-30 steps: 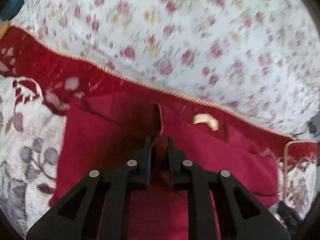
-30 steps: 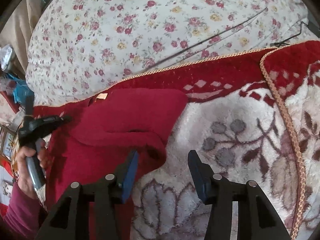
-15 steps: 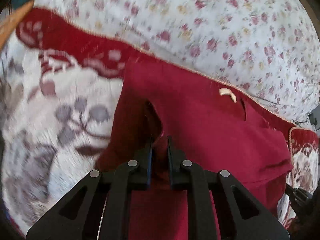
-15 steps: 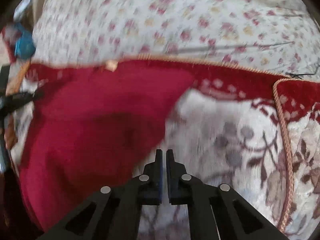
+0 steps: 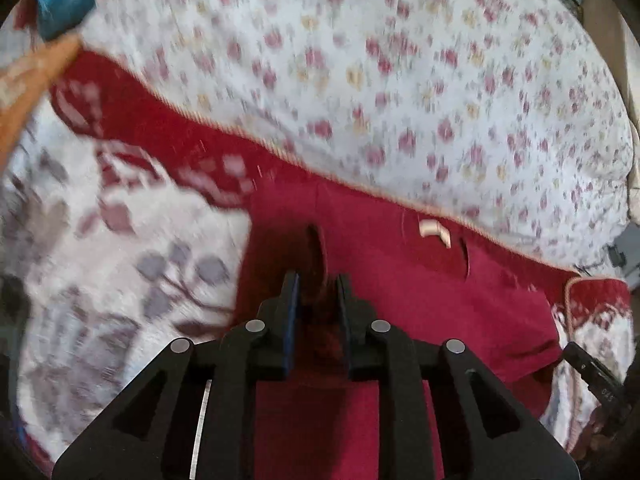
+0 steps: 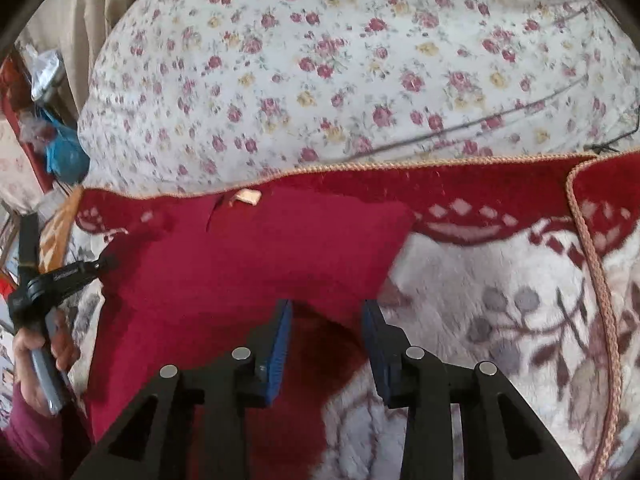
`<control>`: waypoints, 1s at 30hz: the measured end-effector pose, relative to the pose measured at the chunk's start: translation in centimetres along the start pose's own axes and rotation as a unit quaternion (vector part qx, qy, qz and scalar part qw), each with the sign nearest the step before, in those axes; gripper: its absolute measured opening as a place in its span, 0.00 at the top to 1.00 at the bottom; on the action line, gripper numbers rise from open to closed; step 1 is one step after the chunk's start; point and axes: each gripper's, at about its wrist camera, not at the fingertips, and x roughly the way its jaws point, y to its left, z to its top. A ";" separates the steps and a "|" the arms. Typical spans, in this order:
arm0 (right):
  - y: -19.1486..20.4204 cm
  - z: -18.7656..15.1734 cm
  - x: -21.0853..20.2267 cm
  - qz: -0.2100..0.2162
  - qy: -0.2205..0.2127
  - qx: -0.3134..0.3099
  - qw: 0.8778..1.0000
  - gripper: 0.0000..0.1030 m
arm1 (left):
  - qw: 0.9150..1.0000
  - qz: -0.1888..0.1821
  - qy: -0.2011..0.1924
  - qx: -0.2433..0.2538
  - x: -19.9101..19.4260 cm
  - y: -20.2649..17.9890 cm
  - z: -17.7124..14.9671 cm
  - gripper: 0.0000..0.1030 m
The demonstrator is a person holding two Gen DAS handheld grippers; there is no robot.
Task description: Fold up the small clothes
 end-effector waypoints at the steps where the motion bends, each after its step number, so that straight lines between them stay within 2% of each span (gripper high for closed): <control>1: 0.3 0.1 0.1 -0.008 -0.004 -0.006 1.000 0.69 | 1.000 0.008 -0.008 0.009 -0.3 -0.4 0.2 0.83; 2: 0.4 0.0 0.6 -0.018 0.002 -0.010 1.000 0.70 | 0.999 0.019 -0.015 0.023 -0.9 -1.1 0.3 0.79; 3: 0.5 -0.3 1.6 -0.027 0.026 -0.010 0.999 0.70 | 0.999 0.015 -0.016 0.033 -1.2 -1.9 0.3 0.78; 5: 0.7 -1.7 3.8 -0.032 0.096 -0.016 0.995 0.70 | 0.999 -0.008 -0.007 0.046 -1.4 -3.3 0.0 0.78; 7: 1.3 -2.1 2.4 -0.042 0.093 -0.048 0.994 0.70 | 0.997 -0.032 0.007 0.067 -1.3 -5.4 -0.5 0.75; 8: 1.1 -1.8 1.4 -0.029 0.093 -0.042 0.994 0.70 | 0.995 -0.056 0.020 0.079 -1.0 -6.9 -1.0 0.75; 9: 0.4 -1.1 0.1 -0.003 0.076 -0.023 0.997 0.70 | 0.993 -0.073 0.030 0.083 -0.8 -7.8 -1.3 0.74; 11: -1.7 0.4 -1.4 0.013 0.040 0.027 0.999 0.67 | 0.986 -0.124 0.062 0.089 0.1 -10.3 -2.1 0.74; 13: -3.7 1.9 -1.0 0.005 0.020 0.079 0.997 0.48 | 0.979 -0.159 0.087 0.090 0.9 -12.5 -3.1 0.74; 15: -5.3 3.2 1.4 0.023 0.029 0.114 0.993 0.47 | 0.973 -0.178 0.106 0.101 1.9 -14.6 -4.3 0.74; 17: -6.4 3.9 5.4 0.063 0.079 0.137 0.985 0.47 | 0.971 -0.169 0.123 0.113 3.4 -16.1 -5.6 0.74; 18: -6.4 4.1 6.7 0.076 0.093 0.137 0.983 0.52 | 0.970 -0.163 0.138 0.117 4.3 -16.5 -6.0 0.74; 19: -6.1 4.1 7.8 0.069 0.101 0.120 0.985 0.73 | 0.968 -0.158 0.154 0.117 5.3 -16.7 -6.5 0.74; 20: -5.5 4.3 8.1 0.030 0.091 0.086 0.992 0.80 | 0.968 -0.155 0.160 0.114 6.0 -16.7 -6.8 0.75; 21: -4.9 4.5 8.0 0.006 0.077 0.057 0.995 0.86 | 0.970 -0.160 0.146 0.110 6.0 -16.5 -6.9 0.75; 22: -4.6 4.7 7.9 -0.025 0.063 0.033 0.997 0.90 | 0.970 -0.160 0.142 0.111 5.9 -16.6 -6.9 0.75; 24: -5.6 5.0 8.2 -0.073 0.052 0.031 0.995 0.90 | 0.970 -0.157 0.145 0.118 5.9 -16.9 -6.8 0.75; 27: -7.0 4.6 7.7 -0.067 0.057 0.061 0.994 0.90 | 0.969 -0.159 0.146 0.121 5.5 -16.4 -6.8 0.75; 30: -6.5 4.5 4.4 -0.046 0.050 0.079 0.995 0.90 | 0.970 -0.156 0.145 0.119 4.9 -16.0 -6.8 0.74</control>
